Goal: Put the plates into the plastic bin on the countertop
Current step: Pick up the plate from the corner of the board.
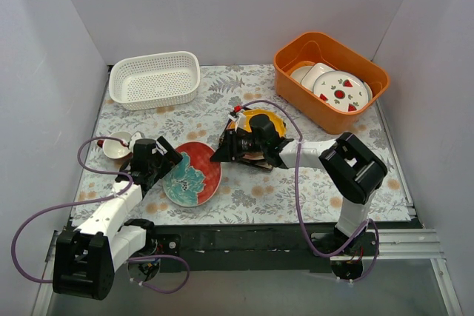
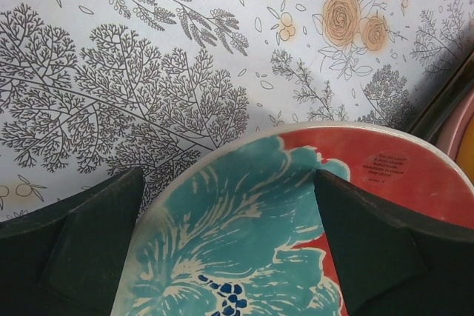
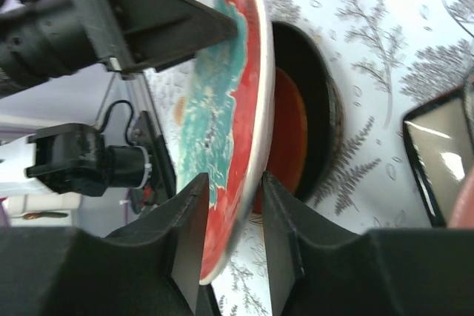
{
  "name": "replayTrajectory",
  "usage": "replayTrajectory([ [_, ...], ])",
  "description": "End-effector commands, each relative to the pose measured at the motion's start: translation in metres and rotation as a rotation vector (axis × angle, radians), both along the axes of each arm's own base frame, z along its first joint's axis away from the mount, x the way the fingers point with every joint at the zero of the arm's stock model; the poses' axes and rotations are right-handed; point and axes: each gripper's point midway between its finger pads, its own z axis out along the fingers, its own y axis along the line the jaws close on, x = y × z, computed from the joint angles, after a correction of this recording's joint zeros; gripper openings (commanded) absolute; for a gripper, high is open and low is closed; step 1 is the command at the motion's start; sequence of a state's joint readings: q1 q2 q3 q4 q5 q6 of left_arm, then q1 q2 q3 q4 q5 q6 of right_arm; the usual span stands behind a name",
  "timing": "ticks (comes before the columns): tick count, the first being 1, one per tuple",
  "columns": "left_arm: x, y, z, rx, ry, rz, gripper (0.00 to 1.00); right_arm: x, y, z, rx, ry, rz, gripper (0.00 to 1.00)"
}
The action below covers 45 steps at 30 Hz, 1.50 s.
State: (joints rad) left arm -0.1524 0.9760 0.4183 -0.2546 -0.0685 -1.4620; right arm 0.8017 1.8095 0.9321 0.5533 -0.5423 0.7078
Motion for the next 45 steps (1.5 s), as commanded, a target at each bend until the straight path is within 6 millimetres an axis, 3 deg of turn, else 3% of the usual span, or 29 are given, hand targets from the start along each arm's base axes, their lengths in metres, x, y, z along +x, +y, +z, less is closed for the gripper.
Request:
replayTrajectory([
  [1, 0.008, -0.010, 0.015, -0.050, -0.062, -0.023, 0.98, -0.021, 0.020, 0.051, 0.218, -0.047, 0.143, 0.38],
  [13, 0.011, -0.016, 0.035, -0.102, -0.145, -0.027, 0.98, -0.021, 0.031, 0.027, 0.158, 0.016, 0.175, 0.37],
  [16, 0.009, -0.023, 0.037, -0.130, -0.149, -0.057, 0.98, -0.019, 0.032, 0.021, 0.134, 0.028, 0.176, 0.31],
  [20, 0.010, -0.023, 0.040, -0.126, -0.157, -0.060, 0.98, -0.017, 0.033, 0.016, 0.109, 0.043, 0.164, 0.07],
  [24, 0.010, -0.019, 0.043, -0.100, -0.160, -0.053, 0.98, -0.016, 0.033, 0.016, 0.107, 0.043, 0.160, 0.01],
  [35, 0.009, 0.003, 0.056, 0.007, -0.167, 0.010, 0.98, -0.019, 0.028, 0.040, 0.153, 0.004, 0.146, 0.01],
  [45, 0.010, 0.009, 0.093, 0.046, -0.237, 0.008, 0.98, -0.025, 0.021, 0.068, 0.213, -0.032, 0.155, 0.01],
])
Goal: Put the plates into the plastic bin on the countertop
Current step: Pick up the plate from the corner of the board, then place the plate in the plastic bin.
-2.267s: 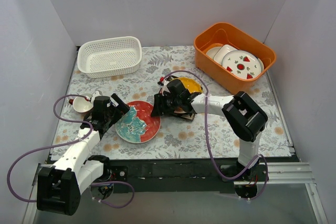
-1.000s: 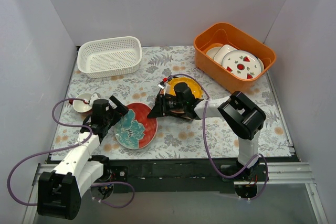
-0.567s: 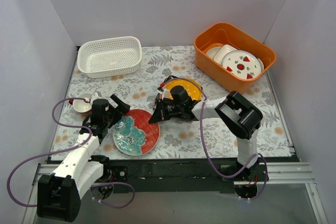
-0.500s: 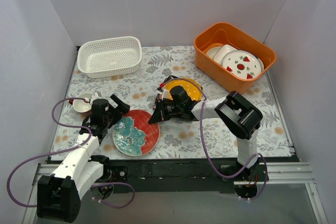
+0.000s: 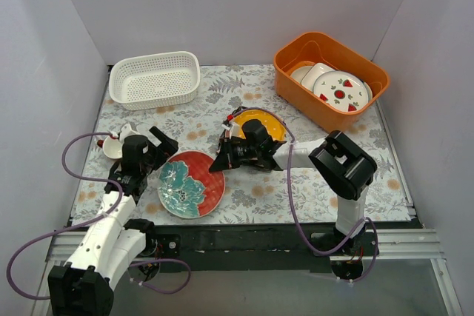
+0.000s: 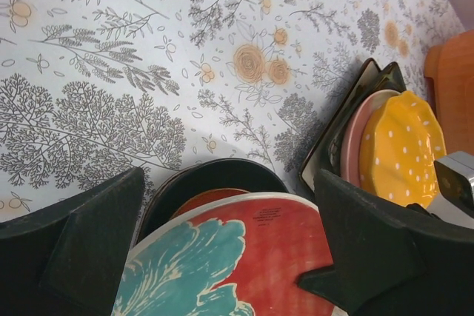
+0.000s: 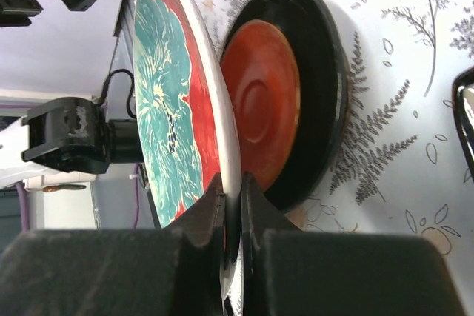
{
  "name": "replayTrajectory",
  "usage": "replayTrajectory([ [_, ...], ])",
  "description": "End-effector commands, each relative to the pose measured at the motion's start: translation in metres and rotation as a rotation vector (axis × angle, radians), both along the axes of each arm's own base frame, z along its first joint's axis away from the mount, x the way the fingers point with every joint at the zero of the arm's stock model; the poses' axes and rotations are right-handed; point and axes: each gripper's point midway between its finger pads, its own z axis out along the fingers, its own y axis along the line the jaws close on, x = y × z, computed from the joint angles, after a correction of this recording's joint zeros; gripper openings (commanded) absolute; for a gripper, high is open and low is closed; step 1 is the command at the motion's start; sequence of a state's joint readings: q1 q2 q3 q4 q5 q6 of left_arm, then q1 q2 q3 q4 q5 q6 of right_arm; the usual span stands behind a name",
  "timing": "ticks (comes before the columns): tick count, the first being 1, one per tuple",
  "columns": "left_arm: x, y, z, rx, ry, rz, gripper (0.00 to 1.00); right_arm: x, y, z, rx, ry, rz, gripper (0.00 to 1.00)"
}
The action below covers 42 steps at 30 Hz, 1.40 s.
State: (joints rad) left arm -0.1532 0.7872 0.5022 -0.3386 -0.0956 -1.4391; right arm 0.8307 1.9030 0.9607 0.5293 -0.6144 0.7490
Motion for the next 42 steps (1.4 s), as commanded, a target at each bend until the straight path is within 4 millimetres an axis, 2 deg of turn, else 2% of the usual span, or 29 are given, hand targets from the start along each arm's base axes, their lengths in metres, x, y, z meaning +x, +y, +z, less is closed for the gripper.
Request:
replayTrajectory([
  [1, 0.002, 0.006, 0.029, 0.043, -0.056, 0.003, 0.98, -0.004, 0.008, 0.100, 0.271, -0.144, 0.059, 0.01],
  [7, -0.001, 0.001, 0.039, 0.044, -0.099, -0.042, 0.98, 0.000, -0.008, 0.119, 0.313, -0.171, 0.020, 0.01],
  [14, 0.001, -0.011, 0.049, 0.026, -0.155, -0.111, 0.98, 0.011, -0.041, 0.122, 0.318, -0.185, -0.055, 0.01],
  [18, -0.001, -0.030, 0.046, -0.005, -0.185, -0.226, 0.98, 0.020, -0.065, 0.126, 0.328, -0.195, -0.115, 0.01],
  [21, -0.002, -0.048, 0.051, -0.044, -0.227, -0.327, 0.98, 0.025, -0.081, 0.124, 0.331, -0.192, -0.156, 0.01],
  [24, -0.005, -0.066, 0.052, -0.086, -0.245, -0.432, 0.98, 0.031, -0.098, 0.134, 0.348, -0.216, -0.196, 0.01],
  [26, -0.008, -0.081, 0.051, -0.131, -0.252, -0.524, 0.98, 0.032, -0.106, 0.132, 0.346, -0.217, -0.216, 0.01],
  [29, -0.015, -0.099, 0.054, -0.187, -0.290, -0.639, 0.94, 0.035, -0.119, 0.134, 0.355, -0.224, -0.247, 0.01],
  [36, -0.024, -0.115, 0.056, -0.240, -0.330, -0.743, 0.91, 0.045, -0.146, 0.137, 0.345, -0.241, -0.310, 0.01],
  [42, -0.030, -0.133, 0.058, -0.228, -0.341, -0.817, 0.86, 0.044, -0.149, 0.140, 0.354, -0.245, -0.311, 0.01],
])
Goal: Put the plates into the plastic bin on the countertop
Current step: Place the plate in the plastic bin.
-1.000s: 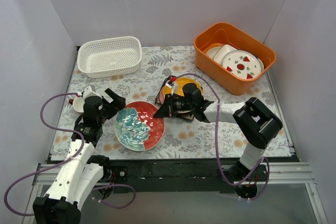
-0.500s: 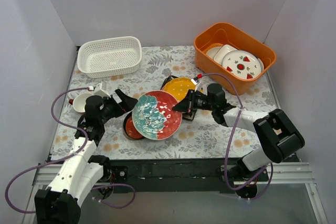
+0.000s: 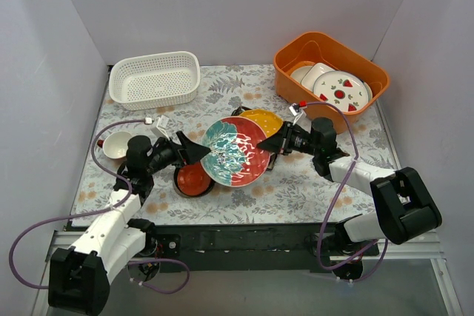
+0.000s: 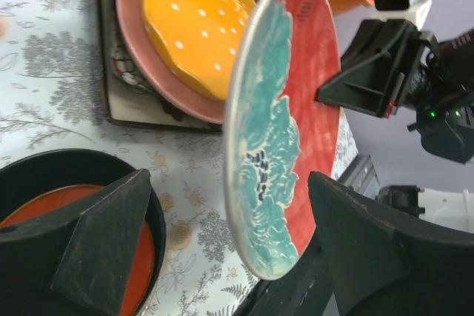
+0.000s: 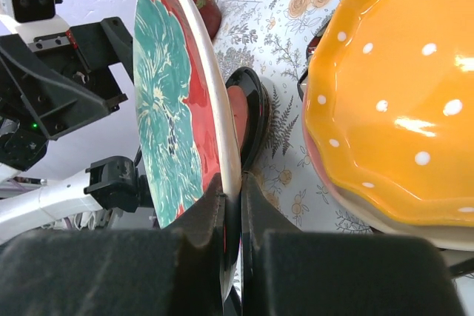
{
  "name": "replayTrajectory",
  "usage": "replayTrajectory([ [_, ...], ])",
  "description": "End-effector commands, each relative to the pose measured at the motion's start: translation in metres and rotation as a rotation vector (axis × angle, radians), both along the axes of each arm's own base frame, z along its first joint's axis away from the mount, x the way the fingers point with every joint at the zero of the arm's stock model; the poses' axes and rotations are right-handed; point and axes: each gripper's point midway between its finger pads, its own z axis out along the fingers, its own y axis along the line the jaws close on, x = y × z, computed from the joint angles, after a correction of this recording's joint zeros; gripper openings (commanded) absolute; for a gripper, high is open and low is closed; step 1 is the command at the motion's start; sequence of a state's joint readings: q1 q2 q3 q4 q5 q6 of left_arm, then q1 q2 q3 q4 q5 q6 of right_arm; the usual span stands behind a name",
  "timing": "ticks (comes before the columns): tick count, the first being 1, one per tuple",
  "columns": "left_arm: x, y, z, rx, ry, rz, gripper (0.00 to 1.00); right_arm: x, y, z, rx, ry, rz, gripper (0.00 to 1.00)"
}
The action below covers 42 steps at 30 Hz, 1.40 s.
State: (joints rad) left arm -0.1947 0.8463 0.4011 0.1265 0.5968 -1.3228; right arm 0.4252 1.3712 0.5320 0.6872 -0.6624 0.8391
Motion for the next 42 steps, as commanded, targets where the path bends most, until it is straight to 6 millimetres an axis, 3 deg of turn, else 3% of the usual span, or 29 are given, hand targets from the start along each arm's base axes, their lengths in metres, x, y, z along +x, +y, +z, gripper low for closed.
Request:
replayTrajectory([
  [1, -0.005, -0.019, 0.009, 0.010, -0.063, -0.096, 0.84, -0.008, 0.005, 0.062, 0.137, -0.163, 0.063, 0.01],
  [8, -0.007, -0.041, -0.009, 0.069, -0.013, -0.150, 0.68, -0.008, 0.006, 0.065, 0.146, -0.168, 0.066, 0.01],
  [15, -0.007, -0.045, -0.012, 0.065, -0.010, -0.163, 0.21, -0.010, 0.007, 0.063, 0.153, -0.163, 0.085, 0.01],
  [16, -0.006, -0.045, -0.012, 0.066, -0.009, -0.161, 0.05, -0.009, 0.008, 0.063, 0.156, -0.162, 0.085, 0.01],
  [17, -0.006, -0.045, -0.013, 0.067, -0.008, -0.160, 0.00, -0.010, 0.008, 0.063, 0.158, -0.158, 0.090, 0.01],
  [26, -0.004, -0.046, -0.013, 0.058, -0.003, -0.147, 0.00, -0.010, 0.009, 0.061, 0.167, -0.149, 0.100, 0.02],
  [29, -0.003, -0.048, -0.010, 0.036, -0.005, -0.147, 0.00, -0.007, 0.009, 0.057, 0.139, -0.143, 0.084, 0.19],
  [30, -0.003, -0.048, -0.009, 0.032, -0.004, -0.147, 0.00, -0.006, 0.008, 0.054, 0.127, -0.138, 0.075, 0.31],
  [32, -0.003, -0.050, -0.007, 0.019, -0.006, -0.150, 0.00, -0.002, 0.005, 0.049, 0.084, -0.140, 0.041, 0.44],
  [33, -0.003, -0.050, -0.006, 0.014, -0.007, -0.150, 0.00, -0.001, 0.003, 0.048, 0.073, -0.144, 0.030, 0.58],
  [36, -0.004, -0.052, -0.003, -0.017, -0.013, -0.157, 0.00, 0.002, 0.001, 0.046, 0.038, -0.135, 0.010, 0.75],
  [42, -0.005, -0.055, 0.005, -0.066, -0.024, -0.158, 0.00, 0.013, -0.010, 0.036, -0.070, -0.130, -0.072, 0.93],
])
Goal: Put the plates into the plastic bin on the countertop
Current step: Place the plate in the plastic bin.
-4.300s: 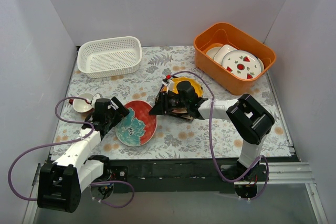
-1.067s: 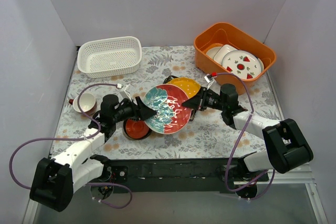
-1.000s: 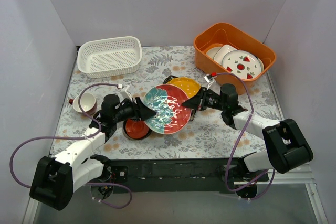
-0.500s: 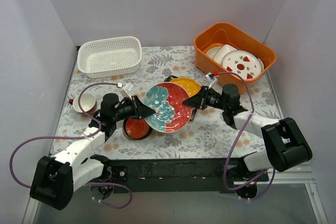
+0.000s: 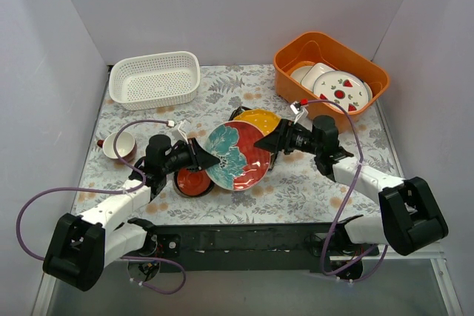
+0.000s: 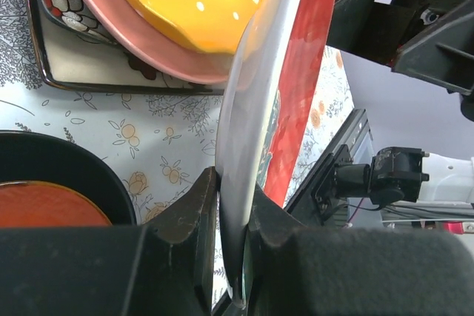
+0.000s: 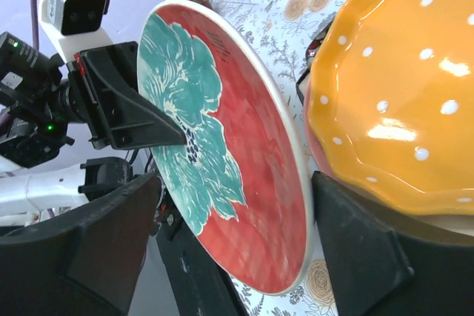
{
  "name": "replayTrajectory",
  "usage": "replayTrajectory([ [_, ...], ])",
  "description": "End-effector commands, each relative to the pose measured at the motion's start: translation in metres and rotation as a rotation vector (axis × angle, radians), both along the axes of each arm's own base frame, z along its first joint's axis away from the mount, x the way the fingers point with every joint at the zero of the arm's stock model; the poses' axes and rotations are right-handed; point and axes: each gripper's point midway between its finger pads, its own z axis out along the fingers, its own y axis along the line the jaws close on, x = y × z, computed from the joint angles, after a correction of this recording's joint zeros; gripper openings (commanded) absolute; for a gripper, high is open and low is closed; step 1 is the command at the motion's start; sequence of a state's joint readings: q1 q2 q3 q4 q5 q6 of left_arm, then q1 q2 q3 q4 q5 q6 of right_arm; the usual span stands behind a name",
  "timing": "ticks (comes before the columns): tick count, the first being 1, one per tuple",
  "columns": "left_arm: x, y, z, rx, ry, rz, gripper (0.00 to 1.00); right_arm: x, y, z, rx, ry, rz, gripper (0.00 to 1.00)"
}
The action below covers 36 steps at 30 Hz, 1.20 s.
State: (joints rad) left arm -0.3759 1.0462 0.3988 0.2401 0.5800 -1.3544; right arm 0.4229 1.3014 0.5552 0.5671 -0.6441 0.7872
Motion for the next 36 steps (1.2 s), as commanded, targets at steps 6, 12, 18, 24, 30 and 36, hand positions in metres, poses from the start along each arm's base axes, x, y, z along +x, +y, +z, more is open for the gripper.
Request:
replayTrajectory([
  [6, 0.012, -0.007, 0.045, -0.110, -0.128, 0.011, 0.00, 0.023, -0.017, 0.028, -0.105, -0.135, -0.144, 0.98],
  [12, 0.022, -0.008, 0.055, -0.113, -0.143, 0.028, 0.00, 0.025, -0.025, 0.030, -0.137, -0.152, -0.181, 0.98],
  [18, 0.035, -0.014, 0.072, -0.099, -0.164, 0.020, 0.00, 0.024, -0.026, 0.034, -0.140, -0.163, -0.181, 0.98],
  [24, 0.056, -0.020, 0.095, -0.062, -0.189, 0.008, 0.00, 0.022, -0.027, 0.039, -0.146, -0.173, -0.182, 0.98],
  [30, 0.077, -0.027, 0.109, -0.047, -0.197, 0.012, 0.00, 0.022, -0.029, 0.042, -0.153, -0.187, -0.187, 0.98],
  [36, 0.104, -0.034, 0.119, -0.029, -0.190, 0.017, 0.00, 0.020, -0.029, 0.046, -0.146, -0.196, -0.184, 0.98],
])
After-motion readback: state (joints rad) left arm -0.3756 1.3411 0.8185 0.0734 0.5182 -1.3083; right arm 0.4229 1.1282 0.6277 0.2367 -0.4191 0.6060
